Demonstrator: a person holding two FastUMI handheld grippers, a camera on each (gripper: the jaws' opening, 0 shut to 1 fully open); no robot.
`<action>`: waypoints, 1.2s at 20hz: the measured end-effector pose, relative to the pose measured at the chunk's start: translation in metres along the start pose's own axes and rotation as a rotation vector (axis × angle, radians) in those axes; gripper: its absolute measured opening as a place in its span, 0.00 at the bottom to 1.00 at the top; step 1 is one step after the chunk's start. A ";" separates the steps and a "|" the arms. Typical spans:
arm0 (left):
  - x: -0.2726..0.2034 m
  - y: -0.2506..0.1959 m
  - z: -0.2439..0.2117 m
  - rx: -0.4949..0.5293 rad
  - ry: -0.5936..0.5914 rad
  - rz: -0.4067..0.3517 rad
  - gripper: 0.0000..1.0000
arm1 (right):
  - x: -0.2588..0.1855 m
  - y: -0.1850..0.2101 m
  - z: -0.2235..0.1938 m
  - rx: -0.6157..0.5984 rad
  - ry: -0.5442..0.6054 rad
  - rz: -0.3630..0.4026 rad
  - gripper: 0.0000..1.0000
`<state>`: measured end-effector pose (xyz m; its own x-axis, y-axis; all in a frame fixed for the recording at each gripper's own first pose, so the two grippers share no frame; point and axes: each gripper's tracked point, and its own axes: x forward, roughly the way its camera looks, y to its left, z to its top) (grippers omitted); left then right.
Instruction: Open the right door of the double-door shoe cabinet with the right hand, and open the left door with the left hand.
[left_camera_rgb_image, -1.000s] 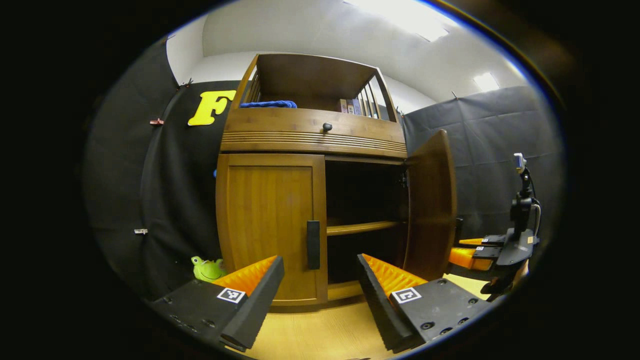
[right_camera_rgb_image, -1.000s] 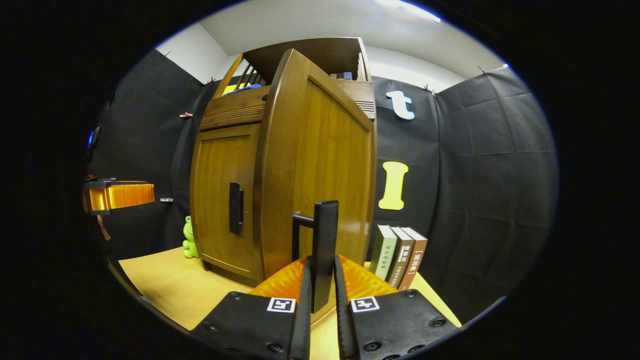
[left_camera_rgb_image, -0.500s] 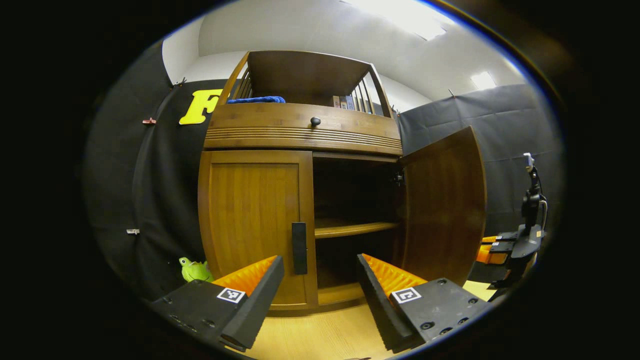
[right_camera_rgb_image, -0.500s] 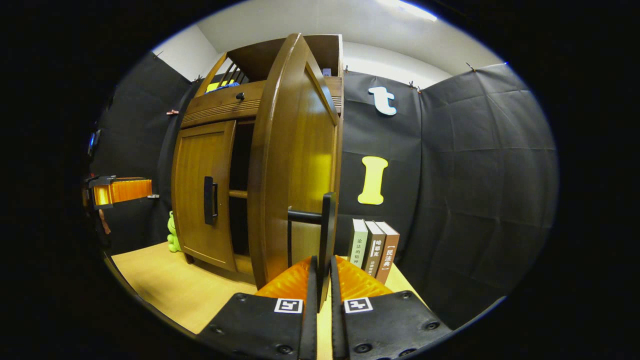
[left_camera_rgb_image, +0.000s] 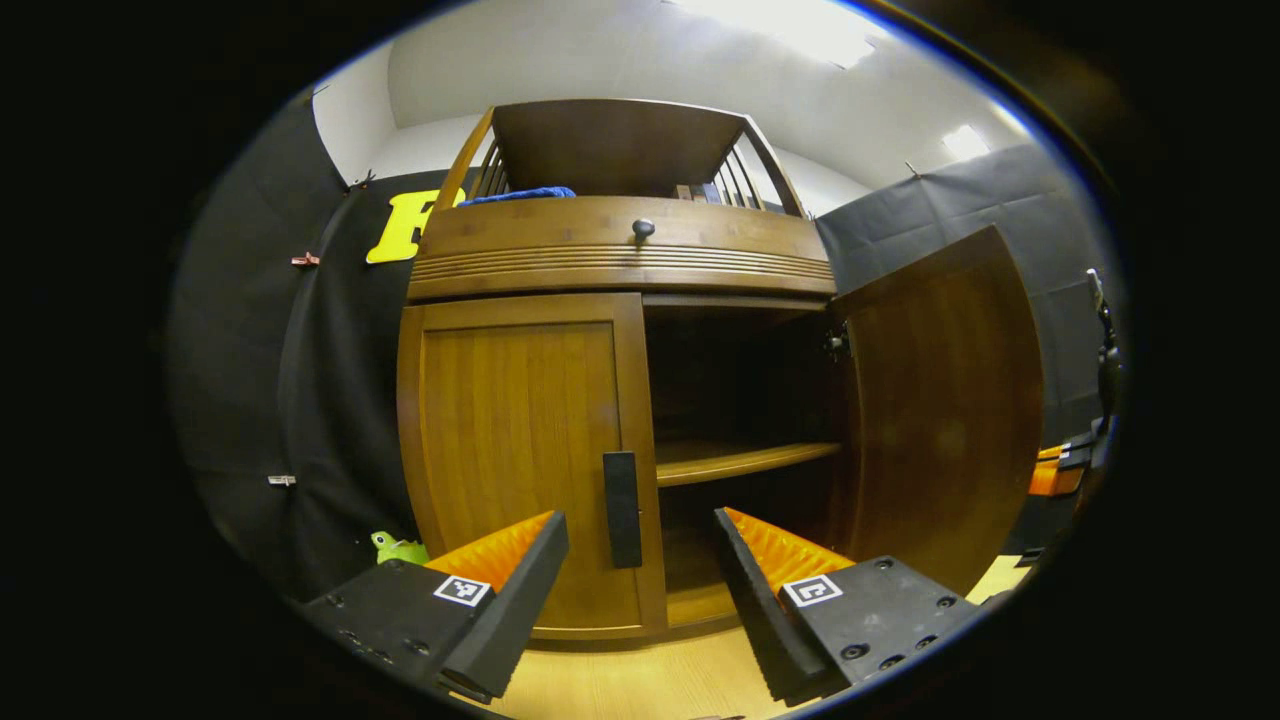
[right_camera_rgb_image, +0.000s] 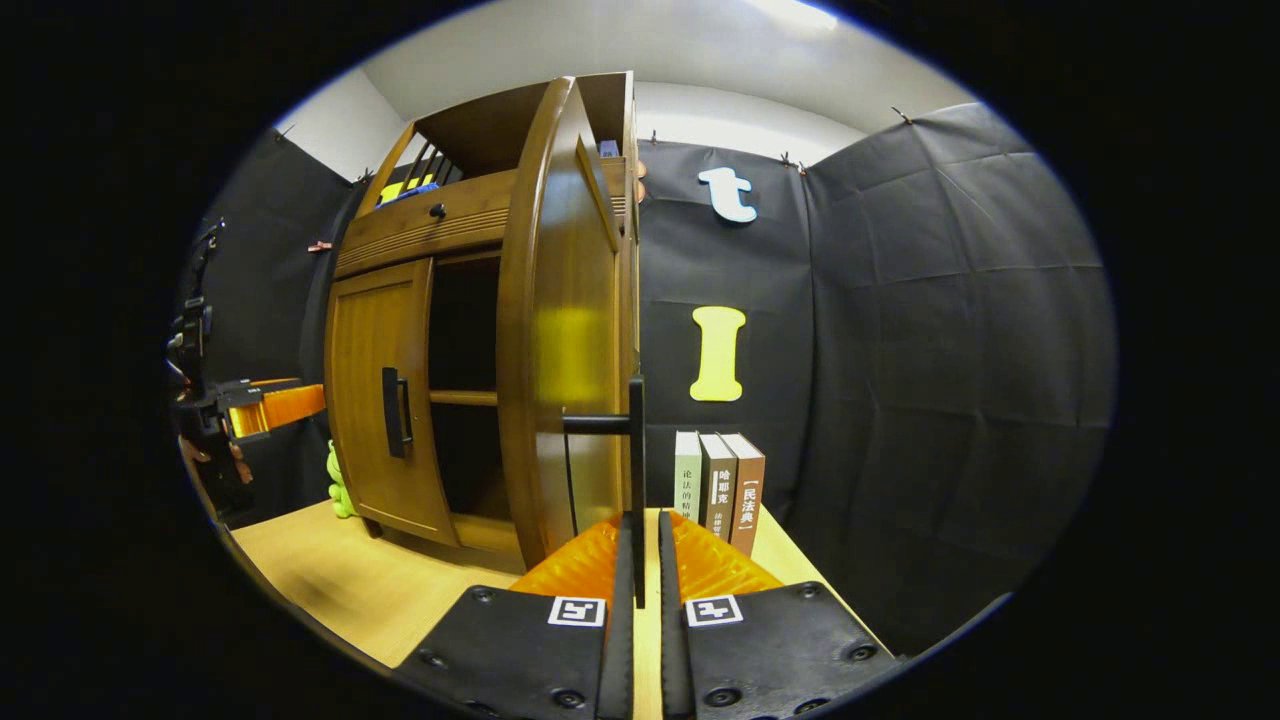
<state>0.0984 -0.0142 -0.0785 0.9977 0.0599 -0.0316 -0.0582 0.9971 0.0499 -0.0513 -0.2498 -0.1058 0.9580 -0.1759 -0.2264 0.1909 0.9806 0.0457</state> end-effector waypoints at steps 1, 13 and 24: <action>0.004 0.000 -0.001 0.002 0.000 -0.001 0.91 | -0.003 -0.004 0.000 -0.004 -0.004 -0.007 0.12; 0.058 0.010 -0.006 0.011 -0.025 0.047 0.89 | -0.050 -0.013 0.012 -0.081 -0.062 -0.058 0.30; 0.126 0.028 -0.046 0.059 0.010 0.116 0.90 | -0.088 -0.006 0.046 -0.078 -0.184 -0.084 0.95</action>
<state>0.2210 0.0236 -0.1274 0.9841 0.1749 -0.0319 -0.1704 0.9789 0.1125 -0.1271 -0.2440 -0.0409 0.9637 -0.2633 -0.0447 0.2615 0.9643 -0.0427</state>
